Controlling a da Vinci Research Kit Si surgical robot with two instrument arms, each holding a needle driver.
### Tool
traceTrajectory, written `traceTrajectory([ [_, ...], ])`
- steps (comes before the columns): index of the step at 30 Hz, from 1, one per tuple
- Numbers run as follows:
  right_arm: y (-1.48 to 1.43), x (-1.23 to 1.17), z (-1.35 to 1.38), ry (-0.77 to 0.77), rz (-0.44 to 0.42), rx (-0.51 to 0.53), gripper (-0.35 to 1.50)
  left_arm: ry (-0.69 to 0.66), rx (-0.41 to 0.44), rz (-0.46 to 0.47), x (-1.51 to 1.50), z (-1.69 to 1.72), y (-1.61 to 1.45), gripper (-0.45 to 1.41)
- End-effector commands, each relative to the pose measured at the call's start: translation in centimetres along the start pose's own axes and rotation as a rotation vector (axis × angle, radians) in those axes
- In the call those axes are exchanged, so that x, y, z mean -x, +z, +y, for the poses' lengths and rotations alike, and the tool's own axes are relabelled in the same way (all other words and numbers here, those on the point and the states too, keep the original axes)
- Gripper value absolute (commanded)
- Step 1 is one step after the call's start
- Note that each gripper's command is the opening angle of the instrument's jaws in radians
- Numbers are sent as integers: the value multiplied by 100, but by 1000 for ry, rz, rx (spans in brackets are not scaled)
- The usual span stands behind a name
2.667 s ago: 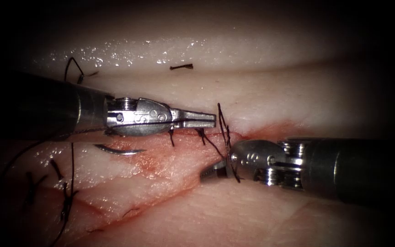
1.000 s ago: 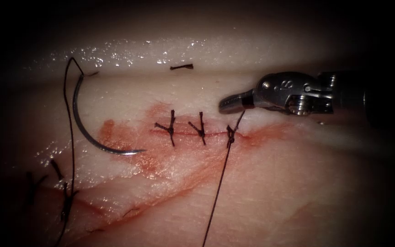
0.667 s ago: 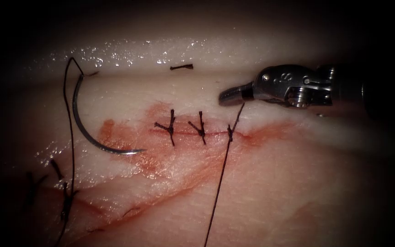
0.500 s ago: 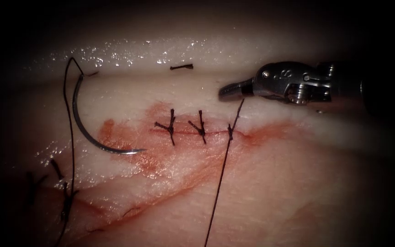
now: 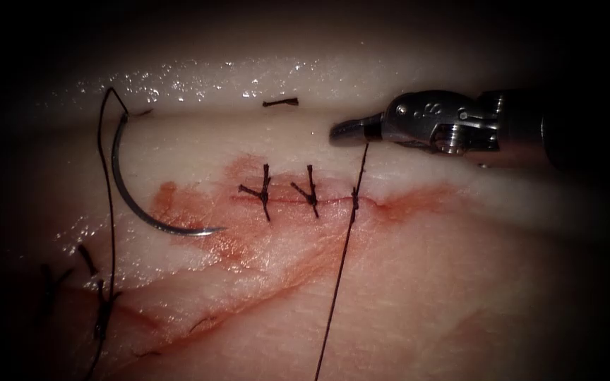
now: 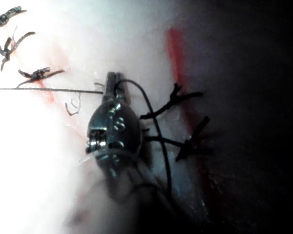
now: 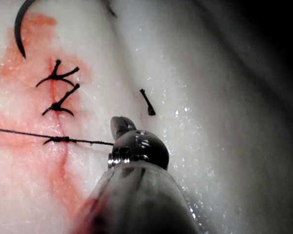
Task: Wound Closure
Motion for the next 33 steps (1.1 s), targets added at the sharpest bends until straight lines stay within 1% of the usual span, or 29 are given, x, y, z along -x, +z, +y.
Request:
traceTrajectory([
  [1,9,-3,0,8,2,-3,-35,-2,1,1,2,3,7,-45],
  [2,8,-3,-7,54,3,-4,-35,-18,-6,3,-7,-4,2,-45],
  [3,8,-3,-10,66,4,-4,-20,-9,-15,7,-15,-10,-3,-45],
  [4,8,-3,-14,77,4,-5,31,-4,-21,8,-21,-15,-7,-45],
  [5,7,-4,-19,75,6,-5,71,2,-32,9,-28,-23,-14,-45],
  [6,7,-4,-23,71,9,-1,94,10,-40,9,-34,-29,-19,-45],
  [7,7,-5,-26,62,16,7,113,24,-47,10,-40,-35,-24,-45],
  [9,3,-6,-36,56,44,33,133,60,-68,13,-59,-59,-44,-45],
  [12,-6,-7,-44,48,58,40,133,96,-103,7,-75,-86,-67,-45],
  [13,-6,-7,-44,48,58,40,133,96,-103,7,-75,-86,-67,-45],
  [14,-15,-10,-46,23,79,77,131,126,-132,-3,-86,-108,-85,-45],
  [17,-27,-17,-54,-37,134,161,128,170,-173,-24,-101,-139,-111,-45],
  [20,-31,-22,-73,-39,212,226,131,202,-204,-46,-118,-172,-139,-45],
  [23,-33,-26,-90,-44,218,226,123,243,-227,-60,-135,-205,-161,-45],
  [27,-32,-34,-102,-63,238,254,116,277,-250,-72,-152,-243,-181,-45],
  [30,-29,-43,-106,-85,260,290,116,295,-276,-70,-161,-268,-189,-45],
  [33,-22,-51,-111,-87,265,304,118,306,-284,-70,-166,-287,-192,-45],
])
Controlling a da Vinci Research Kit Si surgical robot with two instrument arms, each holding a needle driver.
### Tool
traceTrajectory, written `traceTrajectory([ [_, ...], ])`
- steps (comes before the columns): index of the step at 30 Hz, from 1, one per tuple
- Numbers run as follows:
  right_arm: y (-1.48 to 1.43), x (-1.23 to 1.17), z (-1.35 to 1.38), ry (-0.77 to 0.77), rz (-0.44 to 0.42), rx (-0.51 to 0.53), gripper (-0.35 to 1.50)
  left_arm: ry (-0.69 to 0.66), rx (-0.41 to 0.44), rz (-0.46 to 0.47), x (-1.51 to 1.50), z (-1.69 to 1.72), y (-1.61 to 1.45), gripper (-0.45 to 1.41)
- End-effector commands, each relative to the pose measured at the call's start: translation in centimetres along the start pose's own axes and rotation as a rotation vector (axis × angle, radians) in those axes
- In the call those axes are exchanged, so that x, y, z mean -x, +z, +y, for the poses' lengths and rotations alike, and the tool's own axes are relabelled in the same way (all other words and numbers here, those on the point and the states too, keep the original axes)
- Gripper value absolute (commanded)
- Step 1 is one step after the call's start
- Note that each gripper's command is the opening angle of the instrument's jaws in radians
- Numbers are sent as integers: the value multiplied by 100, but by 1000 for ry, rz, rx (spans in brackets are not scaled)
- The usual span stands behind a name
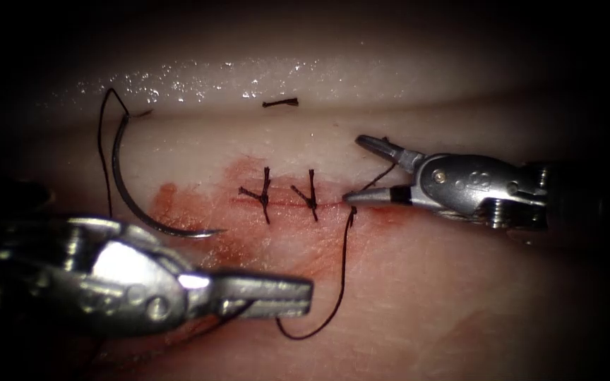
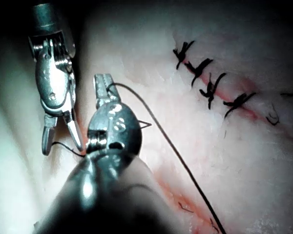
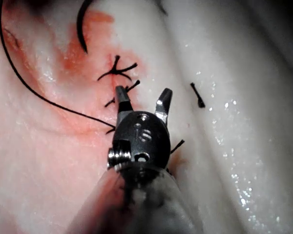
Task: Wound Closure
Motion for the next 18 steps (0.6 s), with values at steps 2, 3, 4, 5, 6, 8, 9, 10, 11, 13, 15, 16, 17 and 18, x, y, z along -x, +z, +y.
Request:
traceTrajectory([
  [2,20,-2,-8,-2,10,-4,118,6,-14,6,4,-10,11,-45],
  [3,25,-2,-12,-3,15,-4,118,6,-16,13,4,-16,13,-45],
  [4,32,-1,-18,-7,30,-11,115,10,-20,31,6,-24,19,-45],
  [5,38,-1,-22,-9,39,-14,115,12,-20,42,8,-30,23,-45],
  [6,48,1,-30,-16,58,-21,111,10,-17,59,13,-43,32,-45],
  [8,57,2,-37,-19,74,-32,110,9,-16,72,17,-54,41,-45],
  [9,61,2,-41,-20,80,-37,110,6,-11,91,20,-62,48,-45],
  [10,65,3,-46,-22,86,-39,108,6,-7,103,22,-65,51,-45],
  [11,68,3,-49,-25,92,-42,106,6,1,127,26,-71,58,-45],
  [13,74,3,-56,-28,105,-51,99,0,22,182,33,-80,70,-45],
  [15,76,2,-62,-41,130,-76,74,-21,37,218,40,-87,78,-45],
  [16,76,2,-64,-51,143,-92,41,-28,40,230,43,-90,81,-45],
  [17,74,1,-67,-65,143,-107,-25,-39,48,243,48,-93,84,-45],
  [18,72,0,-68,-81,141,-116,-35,-46,54,250,52,-95,86,-45],
])
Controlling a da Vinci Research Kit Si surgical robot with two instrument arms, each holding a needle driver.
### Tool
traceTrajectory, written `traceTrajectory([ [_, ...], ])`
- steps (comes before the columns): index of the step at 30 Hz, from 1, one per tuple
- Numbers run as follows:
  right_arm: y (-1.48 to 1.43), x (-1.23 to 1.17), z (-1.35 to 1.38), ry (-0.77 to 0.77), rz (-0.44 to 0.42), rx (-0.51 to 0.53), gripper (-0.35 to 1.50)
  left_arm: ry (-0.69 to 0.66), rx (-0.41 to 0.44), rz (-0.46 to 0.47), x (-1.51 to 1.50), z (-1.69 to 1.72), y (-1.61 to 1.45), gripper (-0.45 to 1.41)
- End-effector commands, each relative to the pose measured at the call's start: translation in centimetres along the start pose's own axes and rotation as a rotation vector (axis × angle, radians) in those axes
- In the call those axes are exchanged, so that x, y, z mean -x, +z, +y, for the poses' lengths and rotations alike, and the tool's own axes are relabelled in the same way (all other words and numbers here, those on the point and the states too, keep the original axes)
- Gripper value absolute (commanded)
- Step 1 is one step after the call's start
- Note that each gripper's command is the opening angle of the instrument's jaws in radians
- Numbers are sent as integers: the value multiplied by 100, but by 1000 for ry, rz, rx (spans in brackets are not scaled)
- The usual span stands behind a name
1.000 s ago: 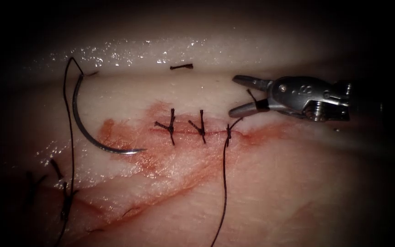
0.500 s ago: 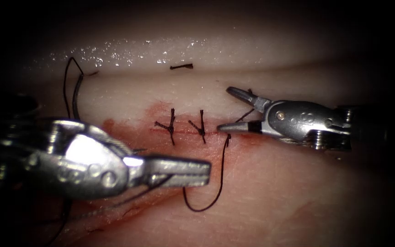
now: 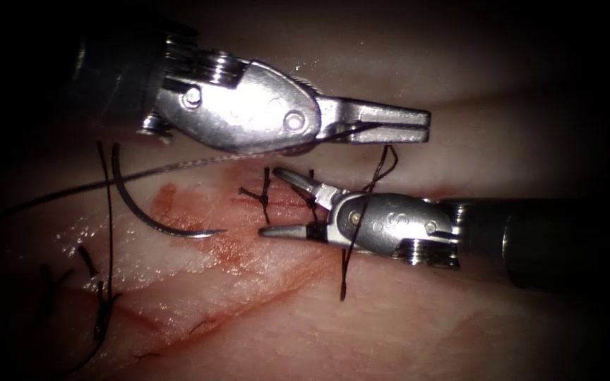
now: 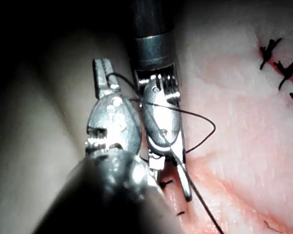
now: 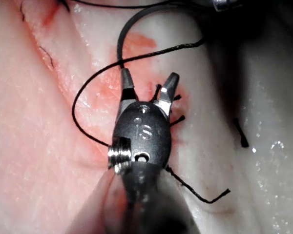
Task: Wound Closure
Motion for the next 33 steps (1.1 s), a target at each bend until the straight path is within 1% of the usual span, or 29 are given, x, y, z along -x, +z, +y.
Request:
traceTrajectory([
  [1,4,-1,-4,-24,-4,-15,-35,-13,9,9,8,-4,7,-45],
  [2,1,-3,-5,-53,-3,-18,-35,-33,11,27,16,-7,8,-45],
  [3,1,-3,-5,-53,-3,-18,-35,-33,11,27,16,-7,8,-45],
  [5,-3,-3,-7,-98,-2,-25,-35,-57,29,56,28,-11,10,-45],
  [11,-9,-9,-13,-92,-12,-45,-35,-48,45,82,64,-21,28,-45],
  [13,-9,-17,-21,-89,-10,-39,-35,-35,47,81,85,-23,36,-45],
  [16,-19,-42,-26,-71,41,11,-35,-24,36,45,124,-18,40,-45],
  [17,-19,-42,-26,-71,41,11,-35,-24,36,45,124,-18,40,-45],
  [18,-24,-53,-24,-71,69,41,-35,-14,32,33,134,-15,38,-45],
  [20,-28,-64,-23,-80,91,66,-35,-5,29,23,143,-12,38,-45],
  [21,-34,-76,-19,-88,99,104,-35,5,24,14,152,-6,36,-45],
  [23,-46,-90,-12,-91,109,171,-35,8,13,16,162,4,34,-45],
  [25,-53,-95,-9,-72,114,212,-35,10,4,20,166,11,32,-45],
  [28,-61,-97,-4,-47,75,260,-35,21,-14,27,169,24,32,-45],
  [31,-65,-87,3,5,28,331,-33,27,-45,45,170,42,33,-45],
  [33,-64,-82,5,26,26,341,-23,23,-59,59,173,50,35,-45],
])
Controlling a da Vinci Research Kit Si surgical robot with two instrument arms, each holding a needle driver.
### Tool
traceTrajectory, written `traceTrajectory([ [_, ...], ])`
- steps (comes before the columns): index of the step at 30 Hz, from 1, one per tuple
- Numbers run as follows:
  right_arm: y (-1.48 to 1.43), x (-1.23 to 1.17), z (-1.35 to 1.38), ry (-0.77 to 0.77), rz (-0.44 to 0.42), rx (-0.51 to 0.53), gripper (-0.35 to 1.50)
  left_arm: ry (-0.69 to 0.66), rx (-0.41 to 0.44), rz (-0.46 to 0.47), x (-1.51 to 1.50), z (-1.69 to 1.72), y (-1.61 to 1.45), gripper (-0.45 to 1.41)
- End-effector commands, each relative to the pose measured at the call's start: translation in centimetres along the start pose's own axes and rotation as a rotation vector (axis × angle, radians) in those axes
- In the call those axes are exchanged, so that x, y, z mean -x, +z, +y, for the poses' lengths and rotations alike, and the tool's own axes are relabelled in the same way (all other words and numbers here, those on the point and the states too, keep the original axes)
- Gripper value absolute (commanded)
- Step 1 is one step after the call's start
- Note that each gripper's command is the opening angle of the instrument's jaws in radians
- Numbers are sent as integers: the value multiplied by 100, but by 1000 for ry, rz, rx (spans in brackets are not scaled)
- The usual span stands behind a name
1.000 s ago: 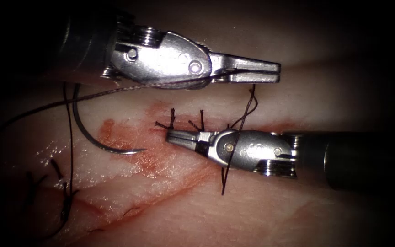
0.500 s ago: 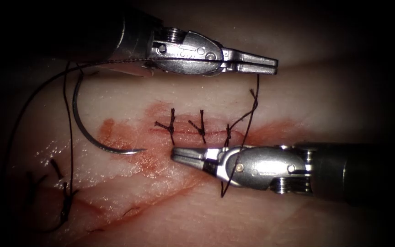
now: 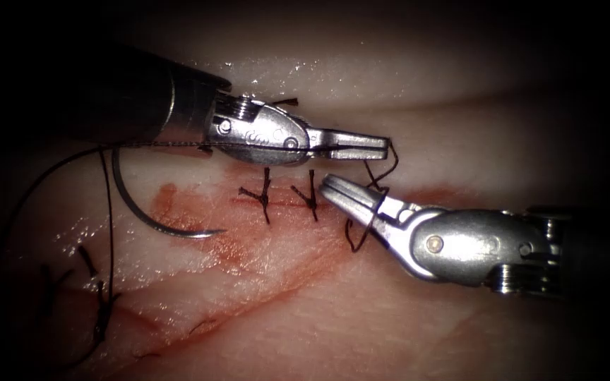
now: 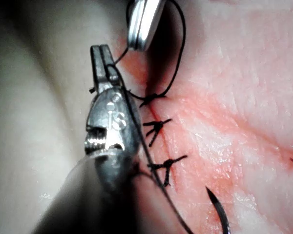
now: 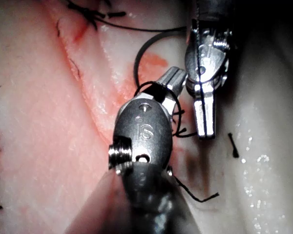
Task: Wound Closure
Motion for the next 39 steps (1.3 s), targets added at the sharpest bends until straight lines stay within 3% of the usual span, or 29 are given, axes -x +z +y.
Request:
traceTrajectory([
  [1,11,9,-2,12,-5,11,-16,1,1,3,7,4,7,-45],
  [5,11,19,5,30,-48,79,16,-13,-4,9,21,18,5,-45],
  [13,-2,27,21,142,-110,190,17,-31,-15,-3,37,44,1,-45],
  [19,0,37,29,380,-130,326,31,-39,-16,-13,42,61,3,-45],
  [21,2,42,31,451,-131,376,61,-38,-16,-14,42,64,4,-45],
  [25,6,52,37,481,-163,457,96,-42,-19,-15,39,61,6,-45],
  [29,3,70,42,501,-234,511,93,-46,-23,-16,38,56,10,-45],
  [35,2,99,48,516,-251,539,91,-48,-29,-18,39,52,18,-45],
  [39,9,118,54,544,-276,537,79,-49,-32,-19,41,48,24,-45],
])
